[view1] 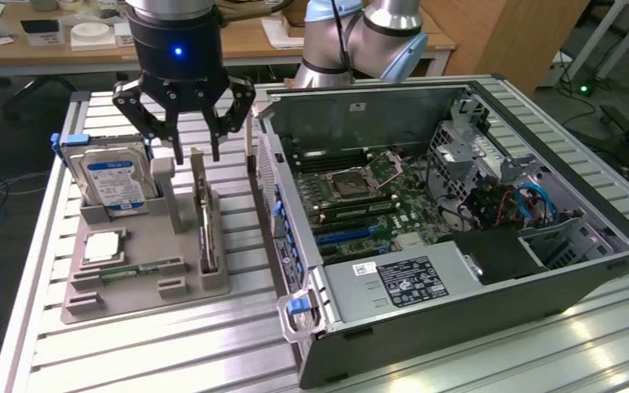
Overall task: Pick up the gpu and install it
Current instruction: 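Pick up the gpu and move the gpu toward the slot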
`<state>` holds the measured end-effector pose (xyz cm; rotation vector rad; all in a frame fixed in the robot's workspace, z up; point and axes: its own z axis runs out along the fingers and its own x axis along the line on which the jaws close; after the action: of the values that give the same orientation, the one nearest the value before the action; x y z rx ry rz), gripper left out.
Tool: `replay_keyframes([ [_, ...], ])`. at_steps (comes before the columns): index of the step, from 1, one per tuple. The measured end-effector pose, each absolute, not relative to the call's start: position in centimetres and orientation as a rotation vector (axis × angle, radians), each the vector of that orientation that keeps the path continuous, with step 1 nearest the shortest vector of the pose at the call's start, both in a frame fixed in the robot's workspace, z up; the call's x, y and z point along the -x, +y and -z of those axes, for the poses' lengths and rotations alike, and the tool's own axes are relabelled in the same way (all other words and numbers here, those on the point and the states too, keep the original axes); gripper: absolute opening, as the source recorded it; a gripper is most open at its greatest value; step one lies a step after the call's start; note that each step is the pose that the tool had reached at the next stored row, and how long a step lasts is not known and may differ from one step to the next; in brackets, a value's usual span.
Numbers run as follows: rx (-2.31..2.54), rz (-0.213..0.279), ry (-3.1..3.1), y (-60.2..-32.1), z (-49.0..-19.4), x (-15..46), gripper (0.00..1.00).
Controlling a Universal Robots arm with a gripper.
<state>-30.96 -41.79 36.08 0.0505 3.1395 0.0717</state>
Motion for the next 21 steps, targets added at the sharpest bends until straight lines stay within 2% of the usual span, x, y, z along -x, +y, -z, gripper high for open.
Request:
replay_keyframes([
  [10,-0.054,-0.111,3.139,-41.84,-35.60,30.95,0.47],
  [21,-0.056,-0.189,3.136,-42.06,-35.08,30.95,0.47],
])
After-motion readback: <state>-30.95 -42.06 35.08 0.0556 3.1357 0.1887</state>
